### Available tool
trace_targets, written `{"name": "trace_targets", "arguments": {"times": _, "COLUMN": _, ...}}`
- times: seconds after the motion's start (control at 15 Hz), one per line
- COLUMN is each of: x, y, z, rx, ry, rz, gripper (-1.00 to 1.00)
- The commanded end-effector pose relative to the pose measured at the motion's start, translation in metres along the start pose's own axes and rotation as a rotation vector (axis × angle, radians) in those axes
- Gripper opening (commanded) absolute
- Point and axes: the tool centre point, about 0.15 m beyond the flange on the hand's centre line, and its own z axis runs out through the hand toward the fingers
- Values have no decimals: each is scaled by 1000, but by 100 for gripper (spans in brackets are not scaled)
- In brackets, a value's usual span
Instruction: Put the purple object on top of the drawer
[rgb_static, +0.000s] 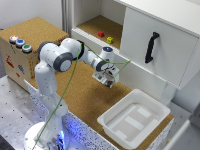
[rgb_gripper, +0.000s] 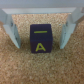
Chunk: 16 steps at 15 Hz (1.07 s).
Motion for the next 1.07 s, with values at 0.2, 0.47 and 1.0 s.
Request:
{"name": "trace_targets", "arguments": {"times": 0.2, "x": 15, "y": 5, "z": -4, "rx": -65, "ry": -36, "rz": 32, "gripper": -100}}
{"name": "trace_targets", "arguments": {"times": 0.47, "x": 6, "y": -7, "z": -40, "rx": -43, "ry": 15, "rz": 49, "gripper": -100}}
{"name": "trace_targets", "arguments": {"times": 1.0, "x": -11, "y": -76, "z": -121, "rx": -34, "ry": 106, "rz": -78, "gripper": -100}}
